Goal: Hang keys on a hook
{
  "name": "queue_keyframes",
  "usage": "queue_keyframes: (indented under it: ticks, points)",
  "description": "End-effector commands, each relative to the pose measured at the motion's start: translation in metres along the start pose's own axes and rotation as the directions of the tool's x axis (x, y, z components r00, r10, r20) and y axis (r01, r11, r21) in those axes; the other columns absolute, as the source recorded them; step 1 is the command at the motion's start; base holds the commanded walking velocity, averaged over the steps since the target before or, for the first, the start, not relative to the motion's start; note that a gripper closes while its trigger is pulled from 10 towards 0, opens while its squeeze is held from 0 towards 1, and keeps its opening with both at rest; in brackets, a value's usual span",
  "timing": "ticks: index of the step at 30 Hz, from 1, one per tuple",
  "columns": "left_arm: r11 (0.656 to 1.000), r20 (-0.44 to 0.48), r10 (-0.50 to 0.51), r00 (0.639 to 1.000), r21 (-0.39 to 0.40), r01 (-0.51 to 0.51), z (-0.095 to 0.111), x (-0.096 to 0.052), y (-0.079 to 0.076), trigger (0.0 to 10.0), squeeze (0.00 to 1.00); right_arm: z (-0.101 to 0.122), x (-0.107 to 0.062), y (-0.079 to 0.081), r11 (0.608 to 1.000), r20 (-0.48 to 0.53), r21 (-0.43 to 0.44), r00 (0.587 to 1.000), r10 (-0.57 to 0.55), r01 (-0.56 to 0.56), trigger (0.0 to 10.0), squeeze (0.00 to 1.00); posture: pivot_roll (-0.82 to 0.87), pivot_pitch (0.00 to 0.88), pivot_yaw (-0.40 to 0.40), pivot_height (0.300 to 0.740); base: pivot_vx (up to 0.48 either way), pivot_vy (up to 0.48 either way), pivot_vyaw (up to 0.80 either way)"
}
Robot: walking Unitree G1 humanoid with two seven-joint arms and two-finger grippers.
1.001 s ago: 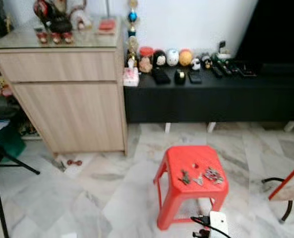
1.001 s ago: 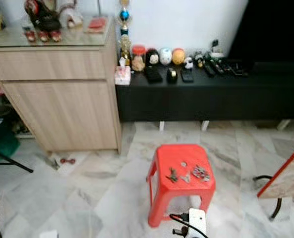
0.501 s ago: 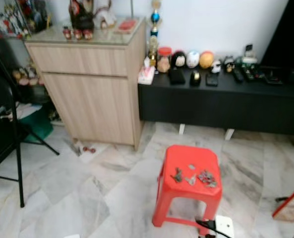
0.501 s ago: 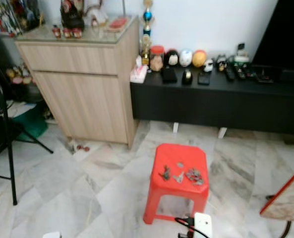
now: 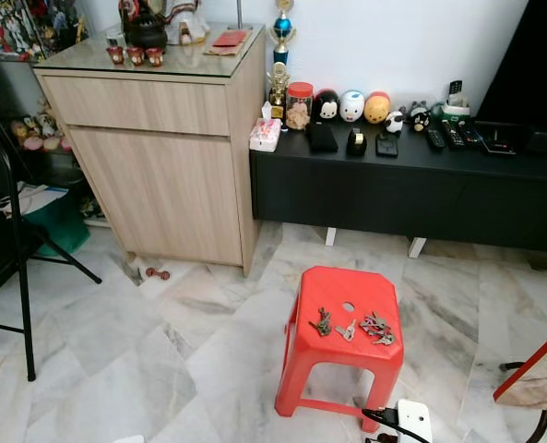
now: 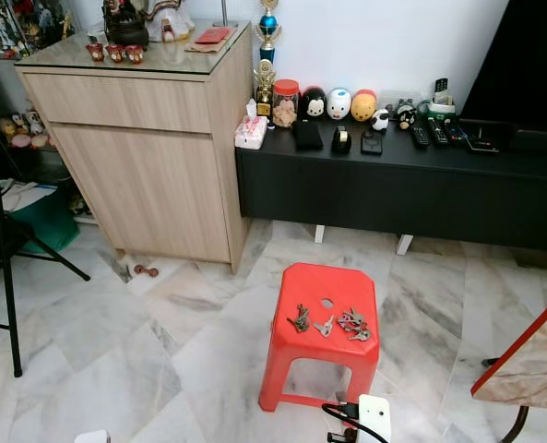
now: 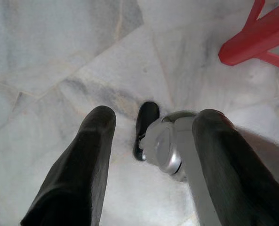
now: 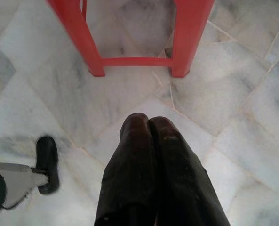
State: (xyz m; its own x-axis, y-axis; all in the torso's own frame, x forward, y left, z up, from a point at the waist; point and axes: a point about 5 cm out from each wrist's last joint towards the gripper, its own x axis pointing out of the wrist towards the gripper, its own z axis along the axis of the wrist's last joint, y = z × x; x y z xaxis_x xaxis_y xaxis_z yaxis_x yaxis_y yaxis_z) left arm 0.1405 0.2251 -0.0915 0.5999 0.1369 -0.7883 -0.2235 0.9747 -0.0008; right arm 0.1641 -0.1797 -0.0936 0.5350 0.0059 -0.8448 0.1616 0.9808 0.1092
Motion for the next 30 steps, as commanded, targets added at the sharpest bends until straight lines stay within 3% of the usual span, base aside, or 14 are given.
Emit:
queue_keyframes:
  ticks: [1,6,7,8,25,26,30]
  points:
    - [1.000,-0.033,0.013,0.999,-0.005,-0.013,-0.0094,-0.0030,0.0044,10.0,0.00,0.0062,0.0009,0.0017,1.000,0.020,-0.009,1.000,0.007,-0.007,10.0,0.00,0.17,0.003,-0.037,0.740,0.000,0.000,0.80]
    - [1.000,-0.036,0.011,0.999,-0.002,-0.011,-0.0096,-0.0030,0.0042,10.0,0.00,0.0054,0.0009,0.0024,0.999,0.023,0.038,1.000,0.009,-0.010,10.0,0.00,0.17,0.004,-0.037,0.740,0.000,0.000,0.11]
    - [1.000,-0.037,0.010,0.999,-0.003,-0.010,-0.0097,-0.0030,0.0040,10.0,0.00,0.0056,0.0009,0.0022,0.999,0.023,0.033,1.000,0.009,-0.010,10.0,0.97,0.17,0.004,-0.037,0.740,0.000,0.000,0.00]
    - [1.000,-0.038,0.009,0.999,-0.004,-0.009,-0.0101,-0.0030,0.0035,10.0,0.00,0.0058,0.0009,0.0018,0.999,0.025,0.037,1.000,0.009,-0.009,10.0,1.00,0.17,0.007,-0.040,0.740,0.000,0.000,0.00]
    - [1.000,-0.036,0.017,0.999,-0.015,-0.017,-0.0089,-0.0026,0.0039,10.0,0.00,0.0075,0.0012,0.0022,1.000,0.021,0.011,1.000,0.019,-0.019,10.0,1.00,0.18,0.000,-0.054,0.740,0.000,0.000,0.00]
    - [1.000,-0.036,0.018,0.999,-0.014,-0.019,-0.0089,-0.0026,0.0041,10.0,0.00,0.0077,0.0012,0.0025,1.000,0.021,0.007,1.000,0.023,-0.023,10.0,0.00,0.19,0.000,-0.055,0.740,0.000,0.000,0.00]
    - [0.999,-0.029,0.037,0.999,-0.008,-0.037,-0.0083,-0.0028,0.0062,10.0,0.00,0.0075,0.0013,0.0030,1.000,0.019,0.001,1.000,0.022,-0.022,10.0,0.00,0.19,0.000,-0.058,0.740,0.000,0.000,0.00]
